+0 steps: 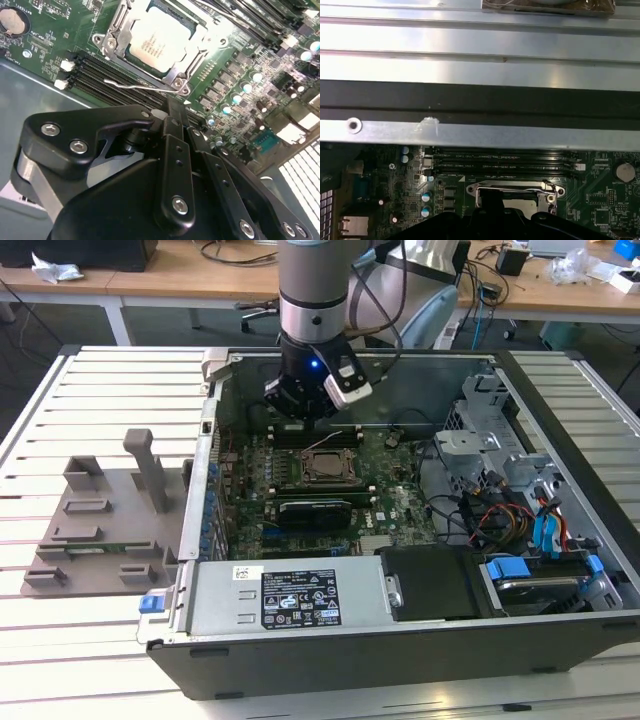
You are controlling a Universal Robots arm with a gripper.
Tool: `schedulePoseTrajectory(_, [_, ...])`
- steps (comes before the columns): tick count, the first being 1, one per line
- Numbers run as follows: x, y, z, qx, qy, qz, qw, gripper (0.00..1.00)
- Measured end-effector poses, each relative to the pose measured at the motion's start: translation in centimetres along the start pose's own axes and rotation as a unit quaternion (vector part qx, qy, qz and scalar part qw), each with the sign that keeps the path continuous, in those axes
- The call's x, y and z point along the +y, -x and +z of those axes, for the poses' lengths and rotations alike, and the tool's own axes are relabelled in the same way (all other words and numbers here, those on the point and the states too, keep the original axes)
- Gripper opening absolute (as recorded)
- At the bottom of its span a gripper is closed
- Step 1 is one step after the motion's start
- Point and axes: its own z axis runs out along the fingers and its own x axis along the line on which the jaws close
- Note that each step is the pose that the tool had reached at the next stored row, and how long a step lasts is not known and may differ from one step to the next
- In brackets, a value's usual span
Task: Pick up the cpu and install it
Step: 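Install the first cpu locking lever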
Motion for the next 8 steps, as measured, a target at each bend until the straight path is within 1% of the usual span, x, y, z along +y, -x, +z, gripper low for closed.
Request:
schedulePoseTrajectory(2, [-0.02,0.17,0.25,0.0000,0.0000,0.000,1.0000,0.11])
schedulePoseTrajectory(4, [-0.05,0.51,0.61,0.0001,0.0000,0.000,1.0000,0.11])
schedulePoseTrajectory(8, [-0.04,0.79,1.10,0.0001,-0.0001,0.000,1.0000,0.11])
